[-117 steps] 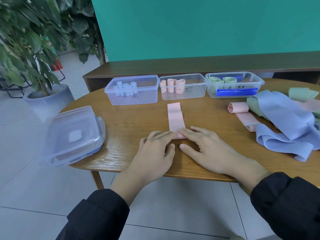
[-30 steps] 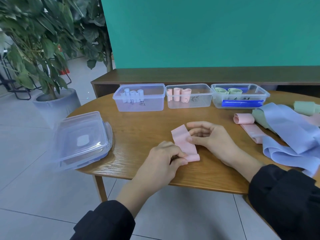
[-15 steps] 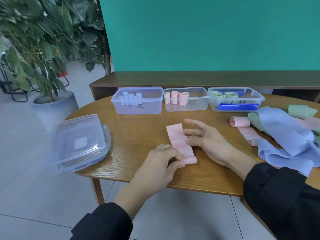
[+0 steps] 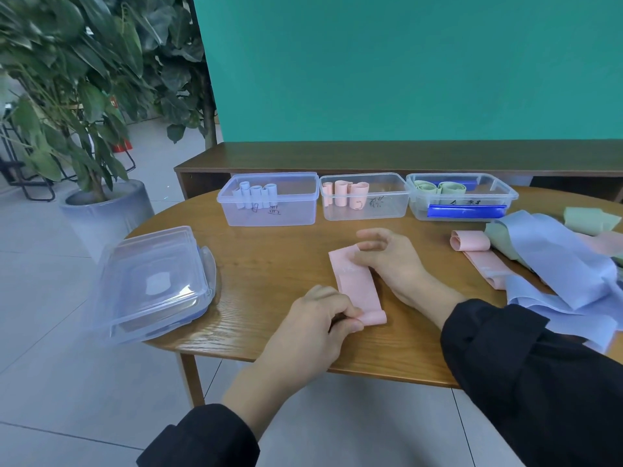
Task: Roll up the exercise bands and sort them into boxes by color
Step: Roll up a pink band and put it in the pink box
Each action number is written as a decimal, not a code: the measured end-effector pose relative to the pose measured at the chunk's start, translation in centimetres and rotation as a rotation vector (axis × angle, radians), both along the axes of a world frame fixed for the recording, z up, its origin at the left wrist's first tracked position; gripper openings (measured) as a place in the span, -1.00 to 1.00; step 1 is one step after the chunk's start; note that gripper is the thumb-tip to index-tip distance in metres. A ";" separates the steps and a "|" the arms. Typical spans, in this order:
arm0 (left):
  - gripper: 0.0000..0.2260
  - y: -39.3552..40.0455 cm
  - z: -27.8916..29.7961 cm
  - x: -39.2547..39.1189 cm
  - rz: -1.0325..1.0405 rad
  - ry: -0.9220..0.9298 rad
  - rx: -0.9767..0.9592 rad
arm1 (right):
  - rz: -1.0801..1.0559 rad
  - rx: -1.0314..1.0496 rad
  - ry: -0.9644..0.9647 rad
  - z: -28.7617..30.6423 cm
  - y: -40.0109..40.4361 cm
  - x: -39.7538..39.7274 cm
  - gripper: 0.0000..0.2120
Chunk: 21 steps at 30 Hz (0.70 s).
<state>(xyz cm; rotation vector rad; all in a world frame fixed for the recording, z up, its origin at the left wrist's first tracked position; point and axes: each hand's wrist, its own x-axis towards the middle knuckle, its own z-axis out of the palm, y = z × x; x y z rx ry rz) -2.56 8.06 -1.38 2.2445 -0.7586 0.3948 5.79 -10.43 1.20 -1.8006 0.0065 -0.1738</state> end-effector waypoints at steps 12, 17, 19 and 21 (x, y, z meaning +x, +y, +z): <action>-0.96 0.2 0.6 -0.2 -0.024 0.004 0.087 | 0.161 -0.453 -0.097 -0.4 -1.7 1.7 -0.75; -0.96 0.2 0.9 0.0 -0.041 0.004 0.103 | 0.236 -0.694 -0.171 -0.7 -3.0 2.2 -0.78; -0.96 0.2 0.9 0.1 -0.049 0.006 0.108 | 0.274 -0.672 -0.147 -0.6 -3.5 2.8 -0.76; -0.95 0.2 0.9 0.2 -0.052 0.005 0.118 | 0.315 -0.650 -0.133 -0.5 -3.6 3.3 -0.79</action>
